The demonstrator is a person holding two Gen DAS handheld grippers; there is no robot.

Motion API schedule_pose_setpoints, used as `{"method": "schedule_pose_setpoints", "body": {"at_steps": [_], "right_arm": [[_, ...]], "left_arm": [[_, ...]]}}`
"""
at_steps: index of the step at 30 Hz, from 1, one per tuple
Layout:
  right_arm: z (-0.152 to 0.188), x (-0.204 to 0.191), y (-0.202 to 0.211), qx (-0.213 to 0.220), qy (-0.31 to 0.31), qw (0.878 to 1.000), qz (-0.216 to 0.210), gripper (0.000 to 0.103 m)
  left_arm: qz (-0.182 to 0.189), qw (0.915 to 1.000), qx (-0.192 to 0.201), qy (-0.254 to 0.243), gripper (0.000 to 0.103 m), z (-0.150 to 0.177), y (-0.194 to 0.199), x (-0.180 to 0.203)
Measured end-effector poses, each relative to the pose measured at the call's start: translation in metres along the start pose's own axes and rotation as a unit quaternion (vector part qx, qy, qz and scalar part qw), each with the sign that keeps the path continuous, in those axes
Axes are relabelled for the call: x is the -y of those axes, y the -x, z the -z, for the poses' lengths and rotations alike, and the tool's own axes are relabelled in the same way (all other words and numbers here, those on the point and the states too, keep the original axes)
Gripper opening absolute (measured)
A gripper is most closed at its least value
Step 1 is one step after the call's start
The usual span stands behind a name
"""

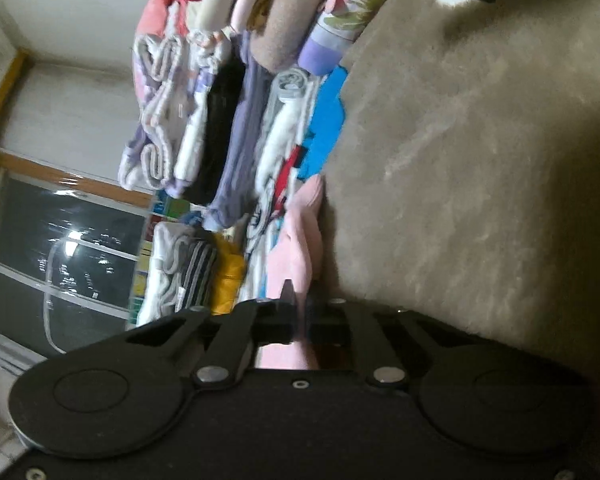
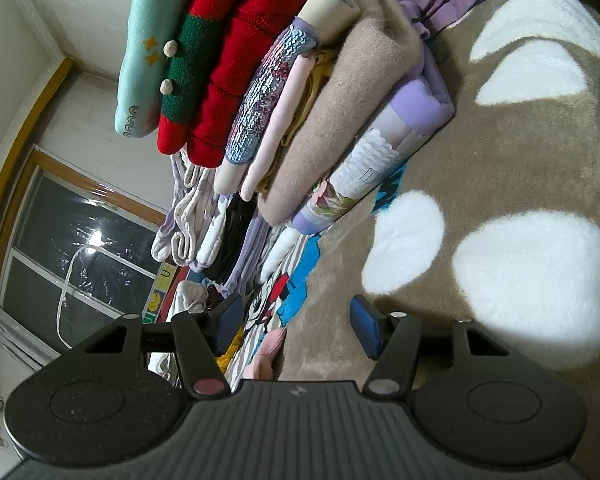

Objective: Fold clothes
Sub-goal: 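Grasp the sweatshirt side edge with the left gripper and lift it, then lift the gripped pink fabric up off the blanket with the left gripper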

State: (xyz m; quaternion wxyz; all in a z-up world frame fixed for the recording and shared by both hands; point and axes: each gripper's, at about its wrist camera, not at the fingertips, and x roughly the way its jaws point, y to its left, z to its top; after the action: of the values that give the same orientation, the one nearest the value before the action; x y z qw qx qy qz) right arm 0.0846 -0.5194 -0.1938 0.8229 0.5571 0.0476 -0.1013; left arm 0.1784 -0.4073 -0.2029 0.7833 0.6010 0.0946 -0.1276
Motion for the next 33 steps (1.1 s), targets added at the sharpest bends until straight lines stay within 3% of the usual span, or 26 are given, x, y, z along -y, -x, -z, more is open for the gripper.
{"method": "schedule_pose_setpoints", "body": {"at_steps": [2,4,8,9,12,15,22,23,24,26,30,33], "right_arm": [[0.000,0.000,0.000,0.000,0.001,1.000,0.000,0.060],[0.000,0.000,0.000,0.000,0.001,1.000,0.000,0.060],[0.001,0.000,0.000,0.001,0.003,1.000,0.001,0.060],[0.001,0.000,0.000,0.001,0.003,1.000,0.001,0.060],[0.001,0.001,0.000,0.002,0.003,1.000,0.001,0.060],[0.001,0.001,0.000,0.003,0.002,1.000,0.002,0.060],[0.000,0.001,0.002,0.005,0.001,1.000,0.000,0.061],[0.000,0.001,0.001,0.004,0.002,1.000,0.000,0.061],[0.000,0.000,0.001,0.003,0.002,1.000,0.000,0.061],[0.000,0.000,0.002,0.005,0.001,1.000,0.000,0.061],[-0.001,0.002,0.004,0.015,-0.002,1.000,0.001,0.061],[-0.002,0.003,0.005,0.016,-0.003,1.000,0.002,0.061]], "left_arm": [[0.003,1.0000,-0.001,0.008,0.003,-0.002,0.000,-0.002],[-0.009,0.9999,0.002,-0.014,0.008,-0.006,-0.001,0.003],[0.012,0.9999,-0.005,-0.009,0.001,-0.010,-0.005,-0.001],[0.007,1.0000,-0.005,-0.004,0.003,-0.012,-0.005,-0.002],[-0.013,0.9998,-0.005,-0.011,0.022,-0.018,-0.008,0.000],[-0.022,0.9995,-0.016,-0.014,0.023,-0.023,-0.017,0.000],[0.024,0.9983,-0.053,0.007,0.022,-0.035,-0.039,-0.014],[0.033,0.9982,-0.048,0.013,0.010,-0.035,-0.037,-0.016],[0.040,0.9982,-0.042,0.015,0.005,-0.034,-0.035,-0.016],[0.013,0.9998,-0.016,0.002,0.005,-0.031,-0.027,-0.008],[-0.007,0.9999,0.008,0.011,0.005,-0.028,-0.012,0.001],[-0.005,0.9998,0.003,0.018,0.010,-0.028,-0.008,0.000]]}}
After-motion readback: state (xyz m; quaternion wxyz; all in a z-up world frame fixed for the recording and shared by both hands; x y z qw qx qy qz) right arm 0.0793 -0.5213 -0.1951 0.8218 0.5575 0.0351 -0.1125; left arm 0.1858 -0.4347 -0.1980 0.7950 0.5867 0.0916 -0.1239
